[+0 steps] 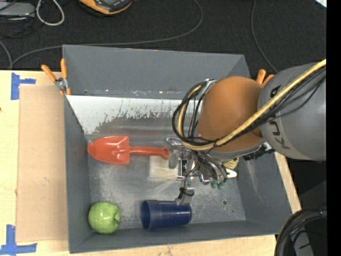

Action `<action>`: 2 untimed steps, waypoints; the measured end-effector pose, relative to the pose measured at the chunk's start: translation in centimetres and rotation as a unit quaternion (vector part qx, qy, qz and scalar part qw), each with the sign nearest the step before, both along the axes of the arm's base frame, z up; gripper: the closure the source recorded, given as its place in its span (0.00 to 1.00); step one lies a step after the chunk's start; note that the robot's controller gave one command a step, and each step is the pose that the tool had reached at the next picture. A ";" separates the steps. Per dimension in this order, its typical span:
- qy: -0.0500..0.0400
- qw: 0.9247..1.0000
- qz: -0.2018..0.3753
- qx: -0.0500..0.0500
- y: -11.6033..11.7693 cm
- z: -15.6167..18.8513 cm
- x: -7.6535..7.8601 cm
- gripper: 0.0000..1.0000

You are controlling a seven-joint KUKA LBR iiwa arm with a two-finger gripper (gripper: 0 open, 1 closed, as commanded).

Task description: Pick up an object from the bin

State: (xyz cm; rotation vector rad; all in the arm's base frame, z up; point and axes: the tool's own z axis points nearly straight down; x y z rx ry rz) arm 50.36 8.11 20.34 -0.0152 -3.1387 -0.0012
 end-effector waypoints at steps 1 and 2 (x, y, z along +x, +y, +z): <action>0.000 1.000 0.000 0.000 0.0 0.0 0.0 0.00; 0.004 1.000 -0.026 0.000 1.0 -7.2 -0.2 0.00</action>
Offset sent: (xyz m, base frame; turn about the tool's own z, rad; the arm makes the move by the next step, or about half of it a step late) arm 0.0001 0.0095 -0.0674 0.0529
